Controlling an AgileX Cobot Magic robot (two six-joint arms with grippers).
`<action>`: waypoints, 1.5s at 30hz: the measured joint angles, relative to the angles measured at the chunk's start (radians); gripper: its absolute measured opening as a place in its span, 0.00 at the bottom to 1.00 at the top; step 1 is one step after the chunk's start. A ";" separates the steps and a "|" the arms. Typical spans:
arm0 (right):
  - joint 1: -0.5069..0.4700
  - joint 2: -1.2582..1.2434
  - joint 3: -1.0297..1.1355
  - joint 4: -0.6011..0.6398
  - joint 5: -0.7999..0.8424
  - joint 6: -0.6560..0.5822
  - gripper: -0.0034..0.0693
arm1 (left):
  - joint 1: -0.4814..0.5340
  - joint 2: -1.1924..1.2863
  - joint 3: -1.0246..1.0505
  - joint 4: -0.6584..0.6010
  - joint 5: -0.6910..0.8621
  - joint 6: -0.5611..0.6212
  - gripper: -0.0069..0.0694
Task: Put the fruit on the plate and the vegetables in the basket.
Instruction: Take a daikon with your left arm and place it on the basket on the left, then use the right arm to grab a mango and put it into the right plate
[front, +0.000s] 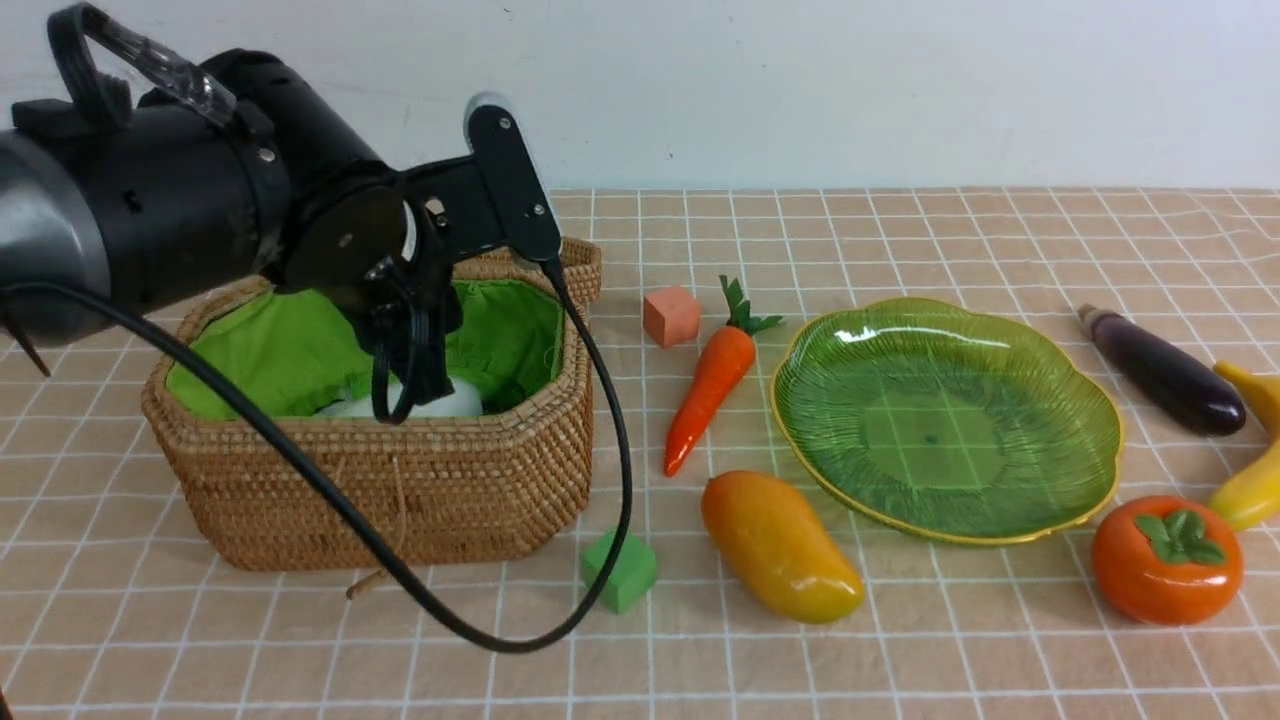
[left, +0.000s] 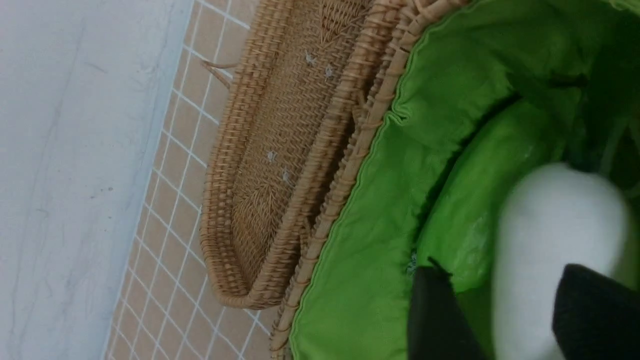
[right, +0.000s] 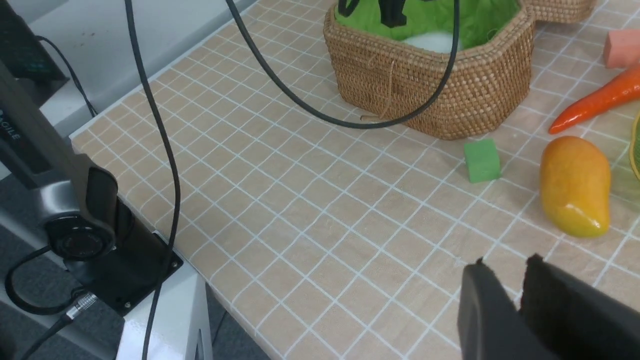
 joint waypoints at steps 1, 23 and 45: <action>0.000 0.000 0.000 -0.005 0.000 0.000 0.22 | 0.000 -0.007 0.000 0.001 0.001 -0.027 0.69; 0.000 0.000 0.000 -0.109 0.006 0.109 0.23 | -0.414 0.070 -0.197 -0.388 0.311 -0.103 0.13; 0.000 0.051 0.000 -0.254 0.054 0.255 0.25 | -0.337 0.316 -0.605 -0.454 0.600 -0.566 0.38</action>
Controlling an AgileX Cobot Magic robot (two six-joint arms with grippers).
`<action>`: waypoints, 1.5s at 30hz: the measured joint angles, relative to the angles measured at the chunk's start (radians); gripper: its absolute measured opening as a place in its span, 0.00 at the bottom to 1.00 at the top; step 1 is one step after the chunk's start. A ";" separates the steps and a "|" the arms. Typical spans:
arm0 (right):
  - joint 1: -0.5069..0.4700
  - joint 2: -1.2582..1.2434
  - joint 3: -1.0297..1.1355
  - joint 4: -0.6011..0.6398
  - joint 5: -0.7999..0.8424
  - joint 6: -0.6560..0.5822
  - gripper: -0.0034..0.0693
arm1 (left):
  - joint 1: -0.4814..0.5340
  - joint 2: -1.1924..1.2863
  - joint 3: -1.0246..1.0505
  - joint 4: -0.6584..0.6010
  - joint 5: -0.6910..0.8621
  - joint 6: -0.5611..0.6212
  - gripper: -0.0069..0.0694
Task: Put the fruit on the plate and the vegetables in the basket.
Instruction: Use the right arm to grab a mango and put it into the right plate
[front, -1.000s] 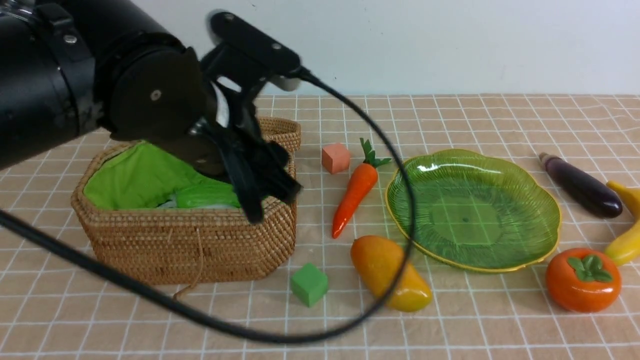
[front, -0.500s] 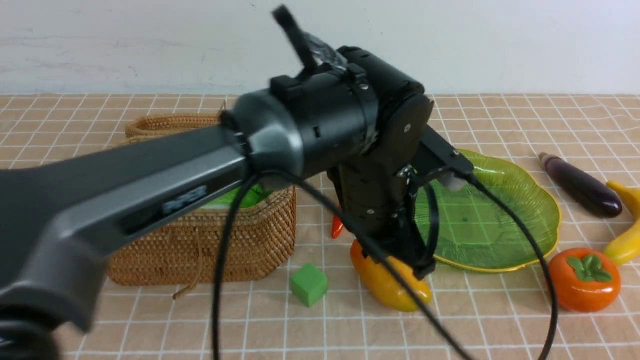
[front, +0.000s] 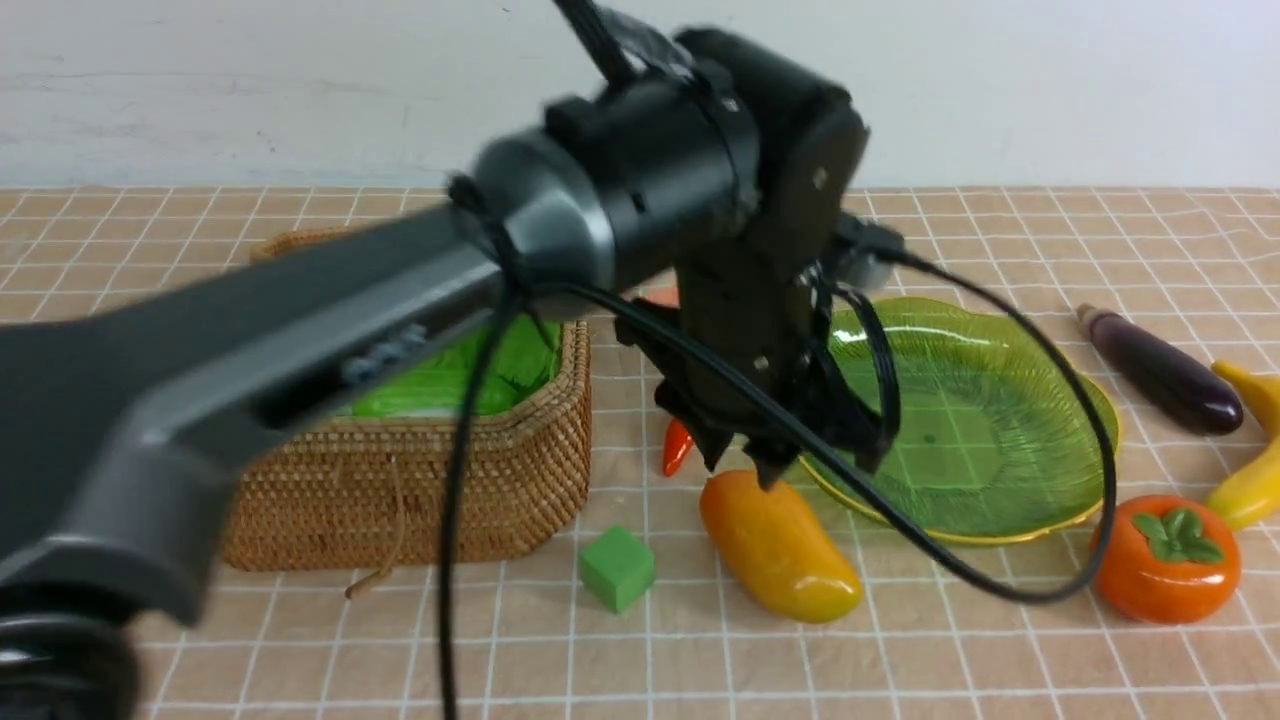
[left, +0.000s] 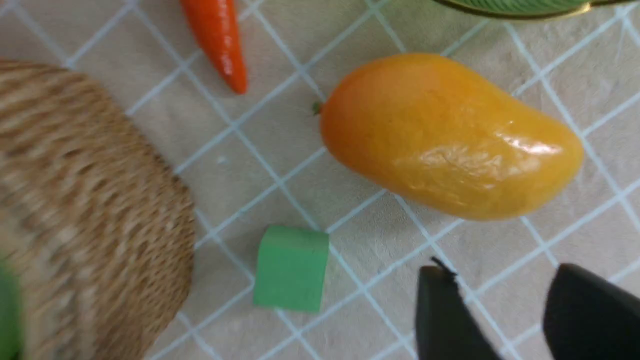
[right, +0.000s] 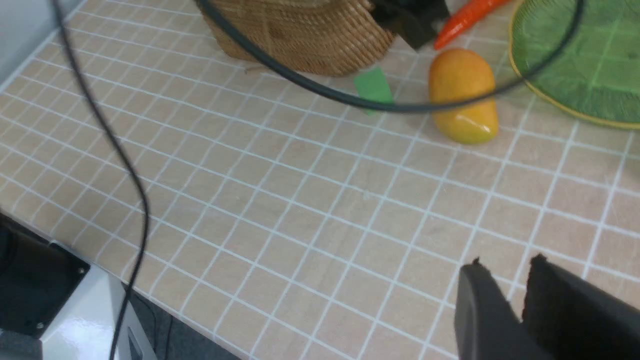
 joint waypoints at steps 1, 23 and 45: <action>0.000 0.043 0.000 -0.009 0.001 0.013 0.24 | 0.000 -0.068 0.019 0.000 0.000 -0.007 0.29; 0.348 0.992 -0.311 -0.211 -0.245 0.131 0.11 | 0.000 -1.417 1.221 -0.057 -0.757 -0.044 0.07; 0.370 1.552 -0.607 -0.469 -0.322 0.244 0.90 | 0.000 -1.494 1.250 -0.055 -0.671 -0.048 0.07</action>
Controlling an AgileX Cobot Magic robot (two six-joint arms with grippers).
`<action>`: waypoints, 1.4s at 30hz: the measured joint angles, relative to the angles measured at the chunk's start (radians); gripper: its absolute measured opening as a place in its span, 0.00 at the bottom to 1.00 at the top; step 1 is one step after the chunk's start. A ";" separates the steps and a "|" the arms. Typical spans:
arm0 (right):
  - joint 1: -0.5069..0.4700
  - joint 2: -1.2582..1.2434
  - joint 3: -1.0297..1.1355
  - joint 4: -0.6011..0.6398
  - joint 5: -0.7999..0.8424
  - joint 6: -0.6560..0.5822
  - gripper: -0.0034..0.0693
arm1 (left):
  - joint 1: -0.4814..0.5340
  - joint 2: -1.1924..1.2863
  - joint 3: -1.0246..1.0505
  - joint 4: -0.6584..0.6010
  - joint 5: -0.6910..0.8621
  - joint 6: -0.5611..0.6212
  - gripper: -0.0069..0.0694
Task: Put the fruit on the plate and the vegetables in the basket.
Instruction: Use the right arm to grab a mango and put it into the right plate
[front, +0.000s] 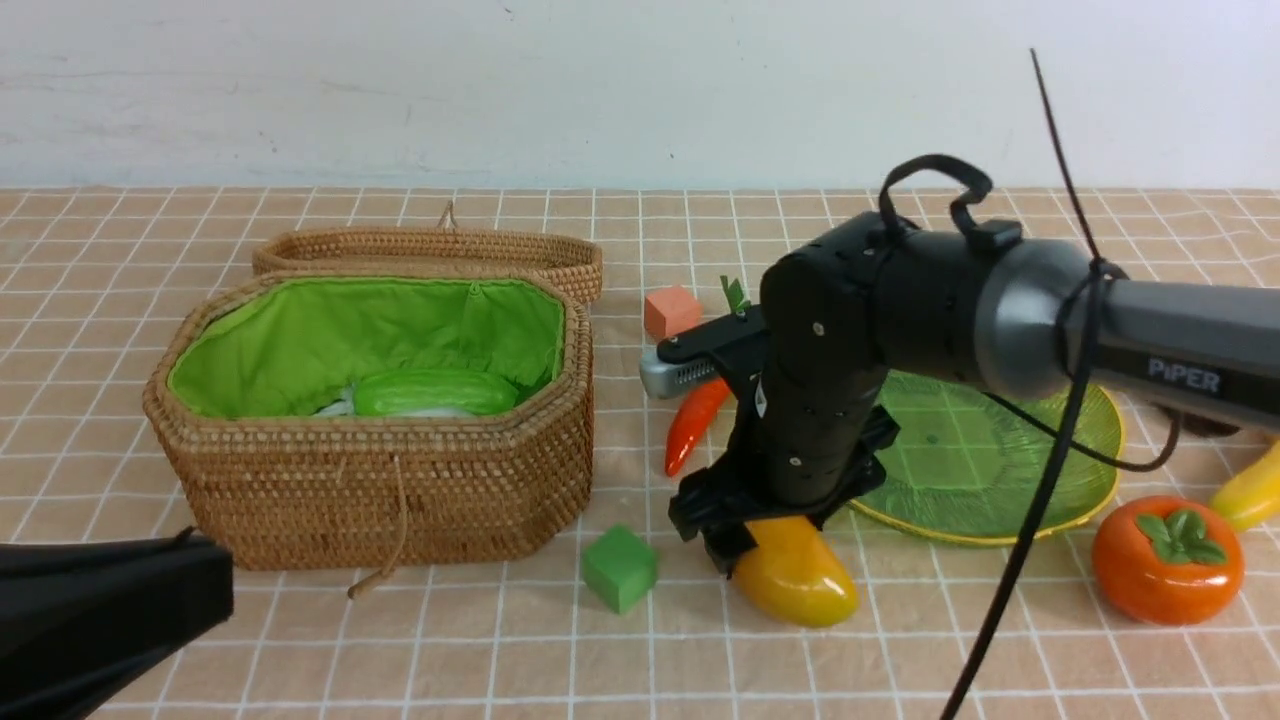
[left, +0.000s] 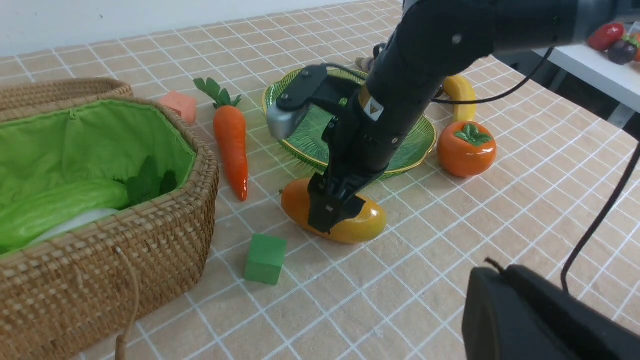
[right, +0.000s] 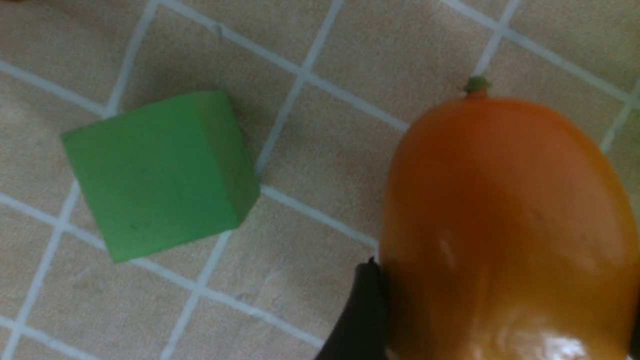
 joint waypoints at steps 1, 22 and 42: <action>0.000 0.002 -0.001 -0.001 0.000 0.000 0.90 | 0.000 0.000 0.000 0.000 0.000 0.000 0.07; -0.039 -0.108 -0.148 0.056 0.120 0.016 0.85 | 0.000 0.000 0.000 0.000 -0.071 0.000 0.07; -0.418 0.052 -0.193 0.031 -0.012 0.102 0.94 | 0.000 0.000 0.000 0.003 -0.178 0.026 0.07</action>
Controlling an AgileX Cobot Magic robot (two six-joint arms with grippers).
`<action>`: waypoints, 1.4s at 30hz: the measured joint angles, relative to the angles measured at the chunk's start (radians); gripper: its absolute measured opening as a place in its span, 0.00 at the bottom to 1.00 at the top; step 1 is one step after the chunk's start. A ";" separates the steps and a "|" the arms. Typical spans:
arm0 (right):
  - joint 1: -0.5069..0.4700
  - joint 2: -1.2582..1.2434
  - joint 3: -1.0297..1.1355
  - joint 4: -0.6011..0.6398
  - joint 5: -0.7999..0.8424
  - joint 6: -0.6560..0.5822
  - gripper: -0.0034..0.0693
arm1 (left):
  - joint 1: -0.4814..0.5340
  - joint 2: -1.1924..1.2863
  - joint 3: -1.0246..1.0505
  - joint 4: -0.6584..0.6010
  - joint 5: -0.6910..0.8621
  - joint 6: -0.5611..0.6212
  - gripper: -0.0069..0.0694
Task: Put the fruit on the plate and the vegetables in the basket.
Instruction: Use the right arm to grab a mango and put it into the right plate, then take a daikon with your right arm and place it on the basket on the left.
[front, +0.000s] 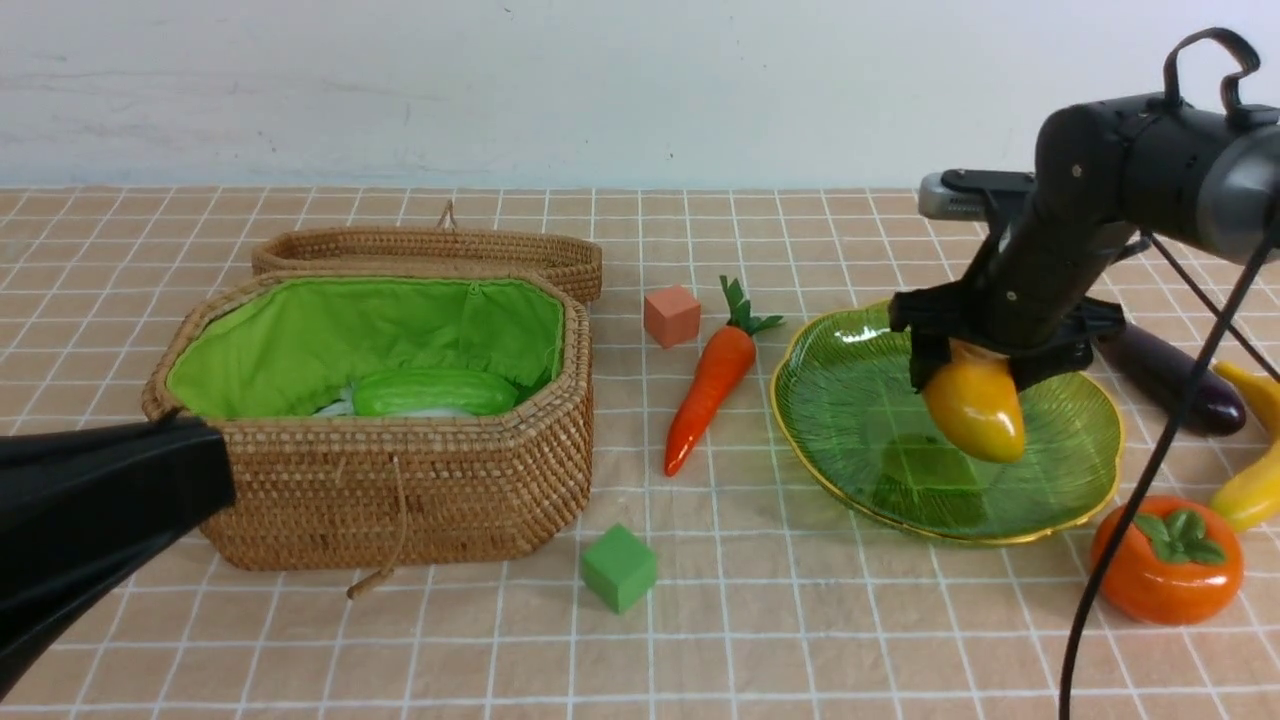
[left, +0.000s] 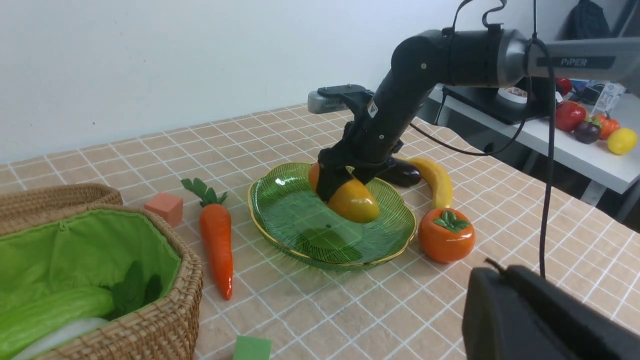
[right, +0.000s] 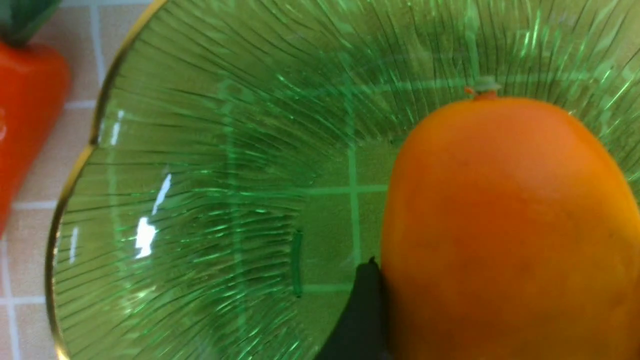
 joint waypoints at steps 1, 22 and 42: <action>0.000 -0.004 -0.007 0.007 0.015 0.000 0.97 | 0.000 0.000 0.000 0.001 0.000 0.000 0.07; 0.340 0.096 -0.181 0.103 -0.065 0.146 0.75 | 0.000 0.000 0.000 0.001 0.000 0.000 0.08; 0.328 0.302 -0.309 -0.011 -0.098 0.260 0.69 | 0.000 0.000 0.000 0.001 0.013 0.000 0.08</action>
